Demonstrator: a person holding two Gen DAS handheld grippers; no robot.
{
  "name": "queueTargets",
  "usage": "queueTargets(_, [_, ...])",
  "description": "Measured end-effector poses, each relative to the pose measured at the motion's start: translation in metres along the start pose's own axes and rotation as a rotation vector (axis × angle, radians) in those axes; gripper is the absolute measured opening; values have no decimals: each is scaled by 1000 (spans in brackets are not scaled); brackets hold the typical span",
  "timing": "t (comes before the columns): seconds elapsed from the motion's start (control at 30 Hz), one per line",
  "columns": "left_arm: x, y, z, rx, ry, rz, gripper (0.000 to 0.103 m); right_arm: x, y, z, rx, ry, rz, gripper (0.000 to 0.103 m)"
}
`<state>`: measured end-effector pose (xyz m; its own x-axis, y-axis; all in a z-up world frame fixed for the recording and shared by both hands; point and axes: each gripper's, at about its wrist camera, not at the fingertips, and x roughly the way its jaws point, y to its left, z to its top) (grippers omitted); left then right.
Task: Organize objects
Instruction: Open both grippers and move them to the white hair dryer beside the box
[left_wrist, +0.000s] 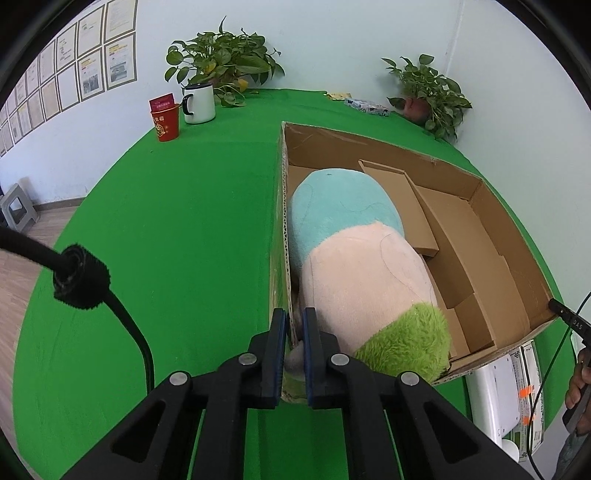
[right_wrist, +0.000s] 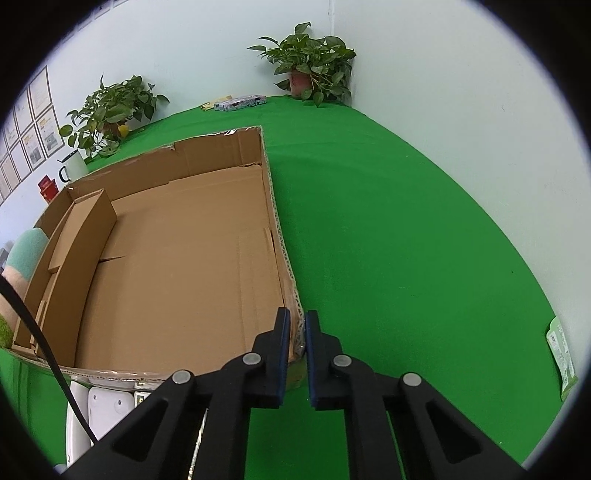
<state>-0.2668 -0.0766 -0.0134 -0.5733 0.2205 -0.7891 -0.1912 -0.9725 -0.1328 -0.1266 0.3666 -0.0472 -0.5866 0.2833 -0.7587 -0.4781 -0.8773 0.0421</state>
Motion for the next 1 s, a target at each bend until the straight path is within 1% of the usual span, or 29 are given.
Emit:
queueTargets(0.03, [-1, 0, 0, -4, -5, 14, 11, 0, -2, 1, 14, 4, 15, 8])
queueTargets(0.07, [-3, 0, 0, -1, -10, 32, 17, -3, -4, 1, 24, 3, 26, 12])
queueTargets(0.1, [-6, -1, -1, -2, -20, 56, 22, -8, -3, 1, 25, -5, 35, 17])
queueTargets(0.13, [-15, -2, -1, -6, -51, 84, 29, -13, -2, 0, 14, -21, 40, 41])
queueTargets(0.17, [-22, -2, -1, -6, -74, 93, 40, -21, 1, -1, -3, -46, 49, 74])
queueTargets(0.2, [-32, -5, -1, -5, -103, 102, 47, -31, 4, -3, -22, -81, 67, 84])
queueTargets(0.27, [-61, -15, -6, 7, -198, 130, 79, -48, 12, -9, -70, -116, 93, 86])
queueTargets(0.3, [-78, -23, -12, 16, -260, 148, 86, -55, 17, -13, -94, -115, 115, 87])
queueTargets(0.33, [-86, -28, -15, 24, -292, 151, 98, -61, 21, -17, -105, -116, 141, 87])
queueTargets(0.37, [-100, -37, -21, 44, -338, 145, 103, -67, 24, -22, -105, -116, 172, 87])
queueTargets(0.43, [-118, -55, -33, 79, -373, 119, 103, -76, 30, -33, -99, -114, 264, 87])
queueTargets(0.5, [-125, -69, -43, 106, -367, 89, 103, -89, 39, -47, -110, -130, 358, 87])
queueTargets(0.53, [-127, -77, -49, 113, -351, 60, 103, -97, 44, -58, -132, -145, 408, 87])
queueTargets(0.57, [-123, -85, -55, 119, -305, -5, 103, -104, 50, -66, -159, -150, 457, 87])
queueTargets(0.6, [-120, -91, -58, 120, -275, -45, 103, -112, 60, -81, -206, -145, 525, 87])
queueTargets(0.67, [-103, -101, -66, 130, -157, -184, 103, -124, 79, -104, -303, -137, 609, 87])
queueTargets(0.7, [-96, -105, -68, 124, -115, -222, 103, -129, 90, -116, -356, -134, 637, 87])
queueTargets(0.77, [-78, -115, -74, 101, -27, -271, 102, -136, 108, -134, -429, -120, 685, 87])
queueTargets(0.87, [-57, -126, -78, 83, 39, -326, 101, -134, 124, -151, -442, -105, 677, 87])
queueTargets(0.9, [-51, -127, -78, 81, 61, -360, 101, -130, 127, -154, -435, -106, 642, 87])
queueTargets(0.93, [-46, -131, -82, 85, 84, -414, 100, -126, 129, -157, -425, -110, 586, 87])
queueTargets(0.97, [-40, -134, -83, 85, 101, -453, 99, -122, 131, -159, -409, -104, 549, 87])
queueTargets(1.0, [-34, -137, -84, 83, 118, -453, 99, -117, 132, -162, -388, -85, 552, 87])
